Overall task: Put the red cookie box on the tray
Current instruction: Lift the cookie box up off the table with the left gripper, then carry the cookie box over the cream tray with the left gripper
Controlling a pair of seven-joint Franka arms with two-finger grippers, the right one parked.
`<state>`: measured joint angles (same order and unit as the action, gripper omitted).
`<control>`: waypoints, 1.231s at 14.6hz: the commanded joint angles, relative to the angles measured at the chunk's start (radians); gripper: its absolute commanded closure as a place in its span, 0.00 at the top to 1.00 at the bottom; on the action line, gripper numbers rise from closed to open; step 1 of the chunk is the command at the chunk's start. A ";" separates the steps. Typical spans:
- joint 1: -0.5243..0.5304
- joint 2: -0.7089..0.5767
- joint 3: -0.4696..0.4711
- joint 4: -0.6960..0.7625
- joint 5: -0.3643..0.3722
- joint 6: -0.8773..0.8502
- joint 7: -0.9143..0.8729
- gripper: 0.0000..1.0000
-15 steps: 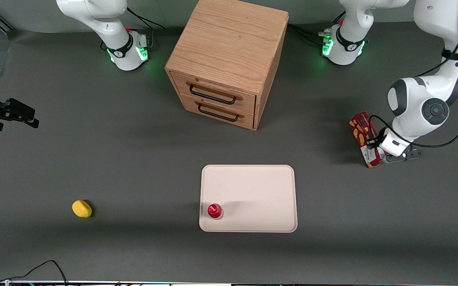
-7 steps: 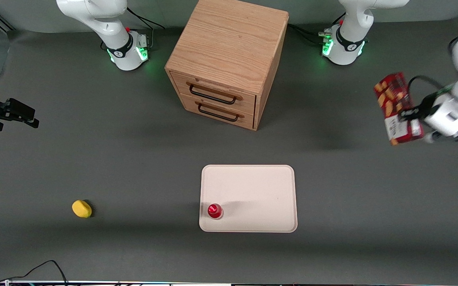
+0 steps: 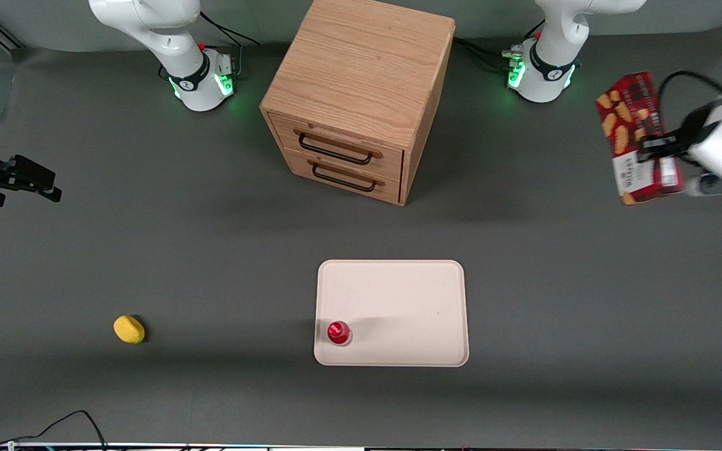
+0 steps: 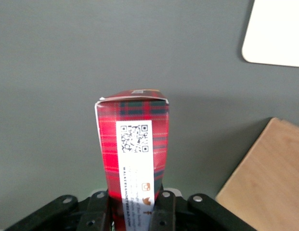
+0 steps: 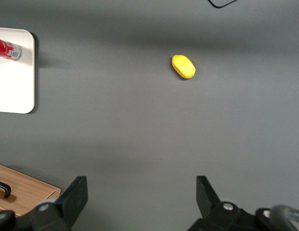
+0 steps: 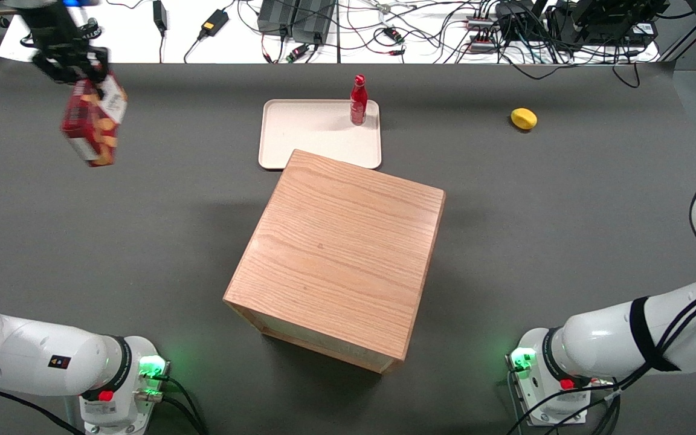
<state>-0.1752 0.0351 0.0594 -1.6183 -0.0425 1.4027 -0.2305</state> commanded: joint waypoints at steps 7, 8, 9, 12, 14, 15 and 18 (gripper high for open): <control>-0.042 0.466 -0.309 0.289 -0.014 0.297 -0.613 0.00; -0.070 0.536 -0.309 0.344 0.019 0.312 -0.651 0.00; -0.084 0.604 -0.311 0.400 0.051 0.323 -0.691 0.00; -0.125 0.699 -0.311 0.425 0.123 0.473 -0.762 0.00; -0.129 0.732 -0.309 0.419 0.150 0.544 -0.753 0.00; -0.136 0.742 -0.311 0.420 0.173 0.571 -0.744 0.00; -0.149 0.798 -0.308 0.423 0.220 0.694 -0.656 0.00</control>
<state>-0.3076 0.7893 -0.2541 -1.2421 0.1505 2.0457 -0.9315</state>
